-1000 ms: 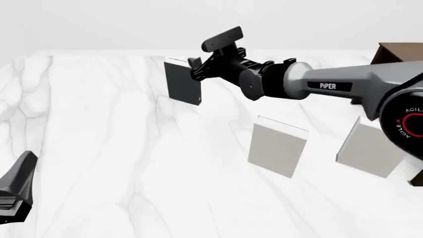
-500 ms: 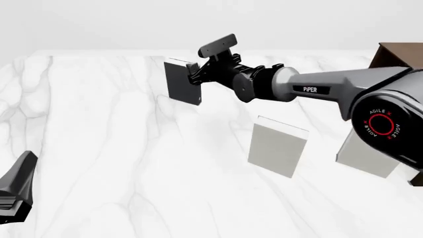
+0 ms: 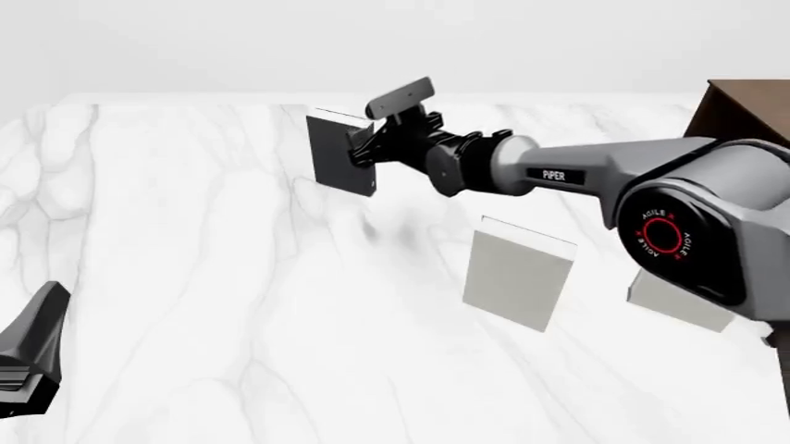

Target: Pick up the book on the left and place it on top of the shelf.

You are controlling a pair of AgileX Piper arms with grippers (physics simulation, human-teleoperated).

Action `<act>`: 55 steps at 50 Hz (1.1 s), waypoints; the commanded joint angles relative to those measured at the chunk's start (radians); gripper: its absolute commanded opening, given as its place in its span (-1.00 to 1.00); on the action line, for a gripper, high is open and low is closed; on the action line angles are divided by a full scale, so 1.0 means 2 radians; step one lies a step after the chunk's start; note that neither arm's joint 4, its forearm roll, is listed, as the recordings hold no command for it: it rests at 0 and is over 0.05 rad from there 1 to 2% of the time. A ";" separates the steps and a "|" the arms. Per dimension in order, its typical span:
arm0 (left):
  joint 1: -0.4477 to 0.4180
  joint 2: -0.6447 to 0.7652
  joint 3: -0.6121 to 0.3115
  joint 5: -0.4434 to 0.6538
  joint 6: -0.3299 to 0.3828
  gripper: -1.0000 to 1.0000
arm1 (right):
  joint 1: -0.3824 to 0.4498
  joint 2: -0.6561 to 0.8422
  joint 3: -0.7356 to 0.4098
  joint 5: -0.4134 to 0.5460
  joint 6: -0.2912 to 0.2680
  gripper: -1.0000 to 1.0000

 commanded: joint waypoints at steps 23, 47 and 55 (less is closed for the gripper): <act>0.000 0.000 0.000 0.000 0.000 1.00 | -0.001 0.054 -0.060 0.020 0.000 1.00; 0.000 0.000 0.000 0.000 0.000 1.00 | -0.004 0.100 -0.115 0.044 0.002 1.00; 0.000 0.000 0.000 0.000 0.000 1.00 | -0.005 0.118 -0.139 0.055 0.003 1.00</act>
